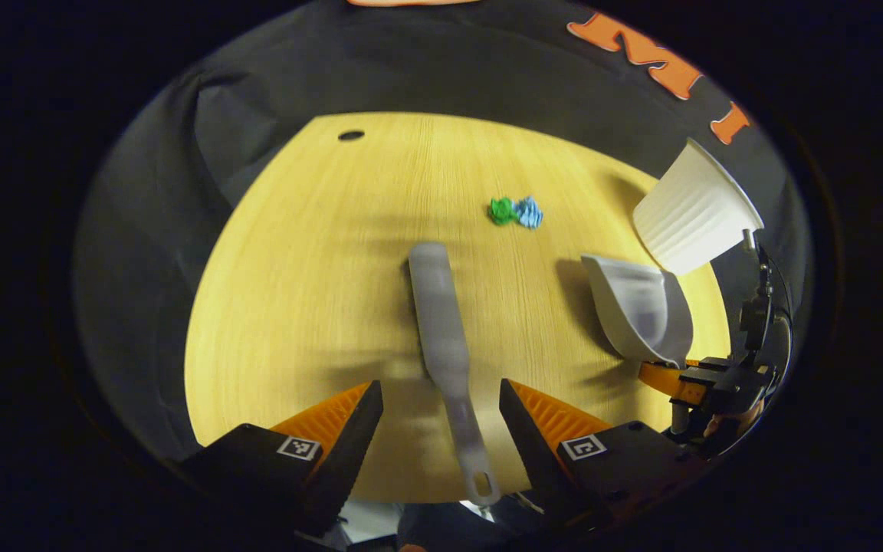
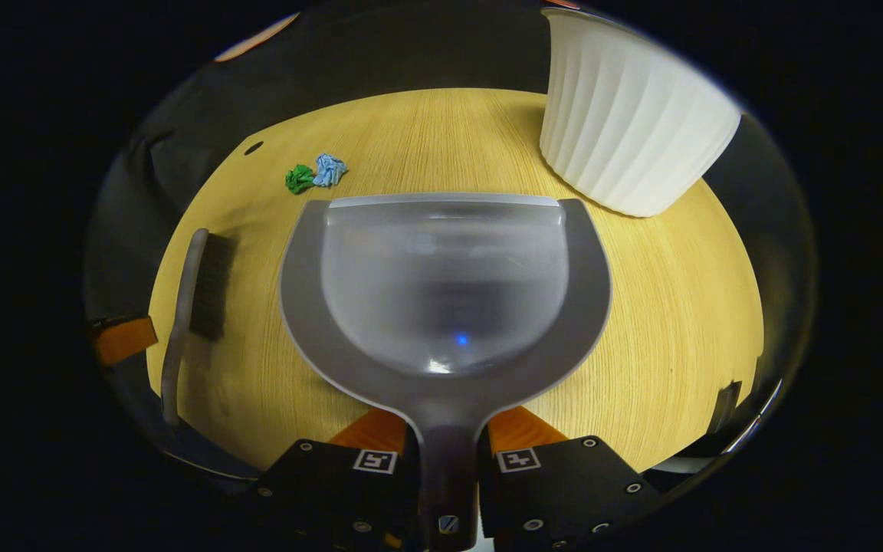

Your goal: Pick up the small broom and dustpan from the desktop, sweep the trash into the dustpan with the broom, and then empty the trash into the garbage bin.

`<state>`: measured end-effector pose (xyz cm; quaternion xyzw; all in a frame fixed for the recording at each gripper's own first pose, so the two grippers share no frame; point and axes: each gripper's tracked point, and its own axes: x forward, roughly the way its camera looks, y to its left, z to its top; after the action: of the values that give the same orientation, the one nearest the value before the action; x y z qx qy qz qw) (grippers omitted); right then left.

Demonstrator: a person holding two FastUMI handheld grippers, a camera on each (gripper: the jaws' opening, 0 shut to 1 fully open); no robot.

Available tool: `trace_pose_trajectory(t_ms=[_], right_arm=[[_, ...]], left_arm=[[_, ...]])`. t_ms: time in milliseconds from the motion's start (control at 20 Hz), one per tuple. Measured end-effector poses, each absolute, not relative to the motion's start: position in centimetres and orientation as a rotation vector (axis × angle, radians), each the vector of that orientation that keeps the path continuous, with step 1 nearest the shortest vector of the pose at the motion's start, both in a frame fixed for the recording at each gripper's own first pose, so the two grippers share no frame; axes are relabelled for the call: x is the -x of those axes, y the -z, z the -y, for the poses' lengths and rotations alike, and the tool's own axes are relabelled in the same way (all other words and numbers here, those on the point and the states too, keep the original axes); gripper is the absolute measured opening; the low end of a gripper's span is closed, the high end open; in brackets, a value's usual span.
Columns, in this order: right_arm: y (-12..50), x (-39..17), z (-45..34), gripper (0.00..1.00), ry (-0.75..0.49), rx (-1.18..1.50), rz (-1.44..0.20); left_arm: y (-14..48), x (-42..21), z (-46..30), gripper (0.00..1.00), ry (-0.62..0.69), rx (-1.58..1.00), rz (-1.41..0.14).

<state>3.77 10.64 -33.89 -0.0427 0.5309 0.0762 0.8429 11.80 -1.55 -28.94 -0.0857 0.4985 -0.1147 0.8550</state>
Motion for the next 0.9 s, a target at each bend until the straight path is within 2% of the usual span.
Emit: trace_pose_trajectory(t_ms=[250, 300, 350, 450, 700, 750, 800, 900], right_arm=[[34.5, -3.4, -9.9, 0.33, -0.157, 0.068, -1.132], [34.5, -3.2, -9.6, 0.28, -0.155, 0.067, -1.133], [34.6, -3.2, -9.4, 0.33, -0.154, 0.064, -1.135], [34.7, -3.1, -9.2, 0.33, -0.152, 0.06, -1.135], [34.6, -3.1, -8.7, 0.33, -0.147, 0.052, -1.129], [34.6, -3.2, -8.7, 0.33, -0.146, 0.051, -1.129], [34.6, -3.2, -8.6, 0.33, -0.145, 0.051, -1.128], [34.5, -3.1, -8.6, 0.33, -0.146, 0.053, -1.126]], left_arm=[[31.9, -12.3, 3.5, 0.96, 0.203, 0.22, -1.183], [32.4, -12.7, 3.4, 0.99, 0.197, 0.213, -1.198], [32.9, -13.0, 3.6, 0.99, 0.199, 0.212, -1.212], [33.7, -12.8, 4.7, 0.99, 0.201, 0.222, -1.26], [36.2, -12.3, 6.2, 0.78, 0.202, 0.221, -1.334], [36.3, -12.3, 6.3, 0.77, 0.198, 0.216, -1.341], [36.6, -12.3, 5.9, 0.68, 0.188, 0.202, -1.333], [37.0, -12.5, 5.5, 0.42, 0.179, 0.187, -1.327]])
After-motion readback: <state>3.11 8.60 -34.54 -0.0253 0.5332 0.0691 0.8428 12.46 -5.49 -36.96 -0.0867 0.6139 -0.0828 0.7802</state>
